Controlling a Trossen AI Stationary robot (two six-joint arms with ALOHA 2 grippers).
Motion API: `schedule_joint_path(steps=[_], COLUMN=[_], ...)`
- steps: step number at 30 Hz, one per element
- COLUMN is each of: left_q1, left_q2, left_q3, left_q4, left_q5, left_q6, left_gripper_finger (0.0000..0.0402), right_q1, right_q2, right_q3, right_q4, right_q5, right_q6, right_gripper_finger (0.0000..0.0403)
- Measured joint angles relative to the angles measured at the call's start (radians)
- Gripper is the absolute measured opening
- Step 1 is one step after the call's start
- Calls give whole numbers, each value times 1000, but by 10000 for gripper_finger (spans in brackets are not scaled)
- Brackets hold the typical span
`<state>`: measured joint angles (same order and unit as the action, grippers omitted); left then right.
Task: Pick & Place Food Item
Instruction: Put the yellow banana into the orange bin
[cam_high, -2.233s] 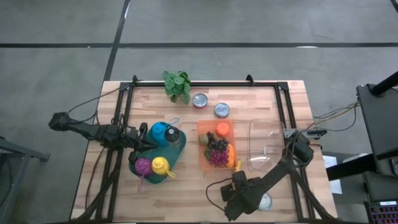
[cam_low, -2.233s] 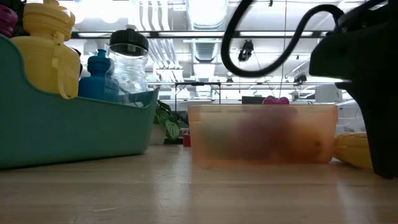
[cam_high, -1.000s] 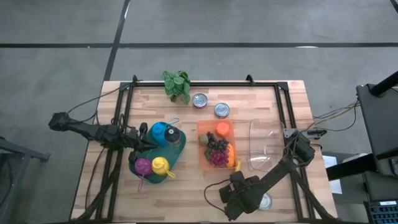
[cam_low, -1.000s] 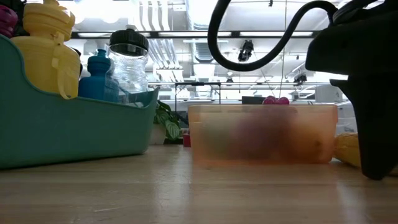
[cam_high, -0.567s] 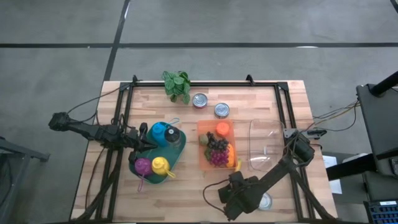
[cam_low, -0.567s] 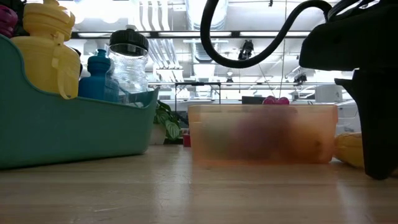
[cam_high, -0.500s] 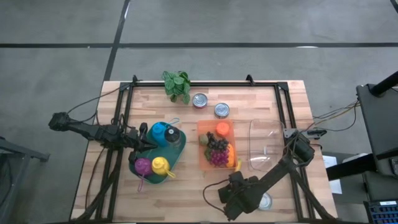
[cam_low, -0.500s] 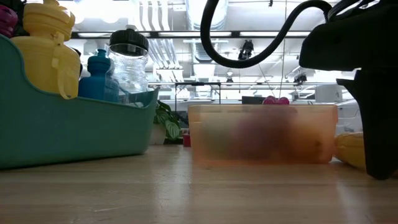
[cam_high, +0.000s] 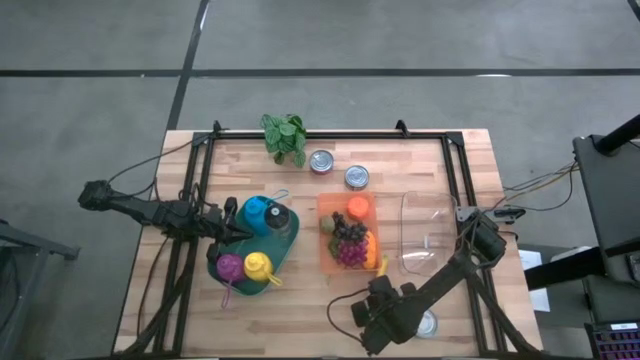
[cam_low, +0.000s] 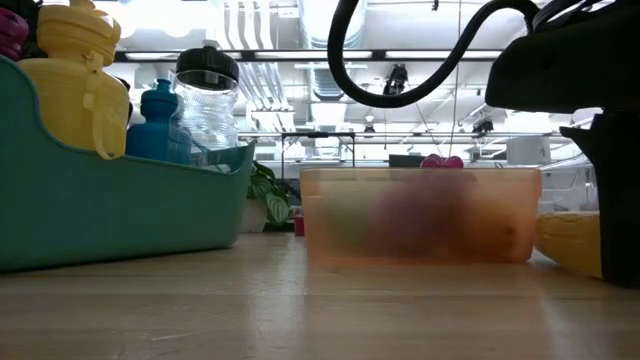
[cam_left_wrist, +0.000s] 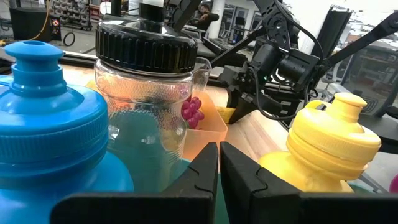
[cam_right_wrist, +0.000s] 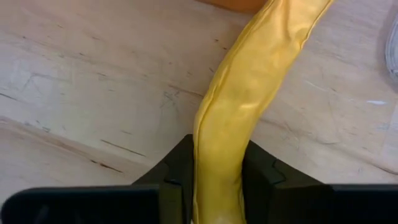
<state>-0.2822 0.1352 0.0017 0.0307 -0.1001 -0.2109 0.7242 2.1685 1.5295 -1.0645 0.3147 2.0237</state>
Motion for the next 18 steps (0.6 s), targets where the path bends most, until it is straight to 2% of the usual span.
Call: schedule_joint_path(steps=[6,18], left_q1=[0,0], left_q2=[0,0], left_q3=[0,0], left_q4=[0,0], left_q5=[0,0], left_q6=[0,0], left_gripper_finger=[22,22], right_q1=[0,12], right_q2=[0,-41], right_q3=[0,-3], right_q4=[0,-6], right_q5=[-1,-16], right_q6=[0,-2], right_gripper_finger=[99,103])
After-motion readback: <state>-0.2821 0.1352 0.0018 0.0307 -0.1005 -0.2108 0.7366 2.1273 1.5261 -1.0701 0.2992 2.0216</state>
